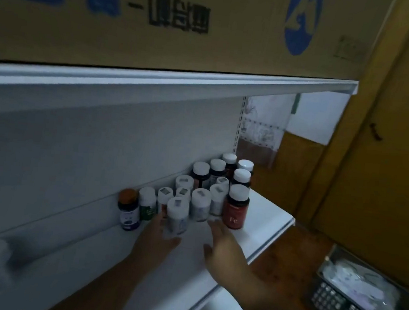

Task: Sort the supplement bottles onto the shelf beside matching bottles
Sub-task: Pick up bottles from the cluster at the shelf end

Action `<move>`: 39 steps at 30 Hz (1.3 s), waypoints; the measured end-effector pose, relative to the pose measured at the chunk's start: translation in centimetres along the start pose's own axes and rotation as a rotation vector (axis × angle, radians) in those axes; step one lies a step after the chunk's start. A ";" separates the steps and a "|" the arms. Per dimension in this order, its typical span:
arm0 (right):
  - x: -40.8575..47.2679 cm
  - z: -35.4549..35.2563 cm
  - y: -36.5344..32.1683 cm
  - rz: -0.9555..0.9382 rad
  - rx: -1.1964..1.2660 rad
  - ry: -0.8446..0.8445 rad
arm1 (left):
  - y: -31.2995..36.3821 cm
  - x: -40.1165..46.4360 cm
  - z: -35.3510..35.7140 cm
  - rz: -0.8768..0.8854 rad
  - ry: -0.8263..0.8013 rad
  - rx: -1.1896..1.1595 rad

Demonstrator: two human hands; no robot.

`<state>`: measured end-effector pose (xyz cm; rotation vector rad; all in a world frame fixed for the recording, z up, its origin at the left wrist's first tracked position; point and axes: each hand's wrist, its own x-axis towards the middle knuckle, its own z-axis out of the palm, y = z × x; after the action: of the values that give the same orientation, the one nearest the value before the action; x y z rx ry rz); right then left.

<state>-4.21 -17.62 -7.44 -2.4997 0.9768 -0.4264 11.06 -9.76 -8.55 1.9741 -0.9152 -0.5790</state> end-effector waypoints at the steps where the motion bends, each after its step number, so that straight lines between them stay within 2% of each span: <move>1: 1.8 -0.2 0.8 -0.075 -0.019 0.036 | 0.2 0.6 0.8 -0.007 0.041 -0.037; 3: 5.1 -1.8 1.0 -0.196 -0.129 0.031 | 0.3 1.9 2.2 -0.028 0.126 -0.106; 5: 8.0 -3.5 0.9 -0.236 -0.228 -0.087 | 0.1 2.9 3.1 -0.062 0.203 -0.153; 8: 11.2 -4.3 0.8 -0.383 -0.413 -0.119 | -0.1 4.0 3.8 -0.076 0.289 -0.155; 11: 12.9 -4.1 0.6 -0.444 -0.555 -0.233 | 0.5 3.5 2.9 -0.087 0.257 -0.220; 16: 14.3 -4.4 0.9 -0.531 -0.531 -0.280 | 0.2 0.5 0.4 -0.228 0.169 -0.609; 19: 13.8 -5.3 0.6 -0.576 -0.325 -0.269 | -0.1 -1.1 -0.9 -0.276 0.191 -0.805; 21: 13.4 -6.1 -0.2 -0.495 0.042 -0.282 | 0.0 -2.4 -1.6 -0.257 0.189 -0.885; 24: 12.9 -6.2 -1.7 -0.312 0.612 -0.456 | 0.3 -4.1 -2.5 -0.199 0.181 -0.955; 30: 11.5 -2.4 -5.5 -0.271 0.761 -0.567 | 0.0 -8.3 -5.2 -0.176 0.297 -0.924; 35: 9.2 1.6 -11.5 -0.360 0.770 -0.636 | -2.6 -13.1 -8.5 -0.232 0.409 -0.774; 39: 7.2 5.6 -17.2 -0.466 0.699 -0.570 | -5.6 -17.4 -12.2 -0.278 0.544 -0.753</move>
<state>13.00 -9.75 -3.00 -1.9808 -0.0057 -0.1259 10.76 12.07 -6.07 1.4392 -0.0487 -0.4153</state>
